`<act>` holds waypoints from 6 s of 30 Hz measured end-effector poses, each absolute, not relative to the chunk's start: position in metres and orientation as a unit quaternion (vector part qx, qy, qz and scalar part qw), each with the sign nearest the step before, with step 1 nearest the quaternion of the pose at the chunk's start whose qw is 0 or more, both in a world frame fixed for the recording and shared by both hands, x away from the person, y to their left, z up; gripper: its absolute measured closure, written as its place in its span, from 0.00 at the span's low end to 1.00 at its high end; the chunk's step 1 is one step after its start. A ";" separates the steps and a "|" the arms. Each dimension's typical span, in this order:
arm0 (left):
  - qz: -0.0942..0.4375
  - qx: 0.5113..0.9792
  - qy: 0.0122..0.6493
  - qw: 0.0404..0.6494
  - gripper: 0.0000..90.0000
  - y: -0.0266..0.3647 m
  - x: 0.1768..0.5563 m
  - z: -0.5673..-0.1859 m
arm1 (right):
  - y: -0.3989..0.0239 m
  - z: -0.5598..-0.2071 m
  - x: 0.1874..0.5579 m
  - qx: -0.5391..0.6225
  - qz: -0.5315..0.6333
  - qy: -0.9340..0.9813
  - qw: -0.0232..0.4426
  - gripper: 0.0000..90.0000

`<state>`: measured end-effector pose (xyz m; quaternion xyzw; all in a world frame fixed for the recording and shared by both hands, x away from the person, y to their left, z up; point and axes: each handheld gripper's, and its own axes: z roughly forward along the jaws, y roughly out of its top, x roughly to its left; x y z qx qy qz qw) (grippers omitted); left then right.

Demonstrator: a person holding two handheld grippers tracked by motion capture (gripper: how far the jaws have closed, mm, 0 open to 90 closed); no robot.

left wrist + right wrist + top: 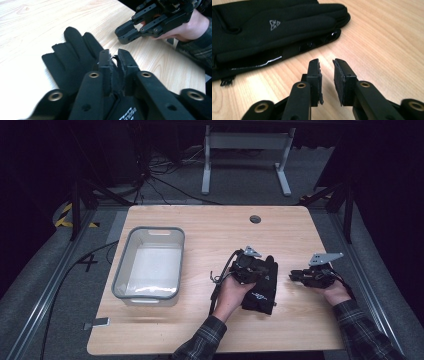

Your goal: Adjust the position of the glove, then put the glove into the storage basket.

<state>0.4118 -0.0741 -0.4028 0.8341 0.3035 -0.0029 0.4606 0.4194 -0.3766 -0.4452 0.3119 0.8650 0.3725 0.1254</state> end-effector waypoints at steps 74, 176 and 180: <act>0.025 0.888 0.296 0.351 0.94 -0.021 0.384 -0.433 | -0.405 -0.466 0.407 0.362 0.360 0.843 0.170 0.14; 0.045 0.888 0.301 0.345 0.78 0.010 0.458 -0.325 | -0.405 -0.466 0.408 0.360 0.359 0.845 0.168 0.14; 0.054 0.883 0.311 0.348 0.78 0.025 0.456 -0.320 | -0.405 -0.466 0.408 0.360 0.359 0.844 0.168 0.14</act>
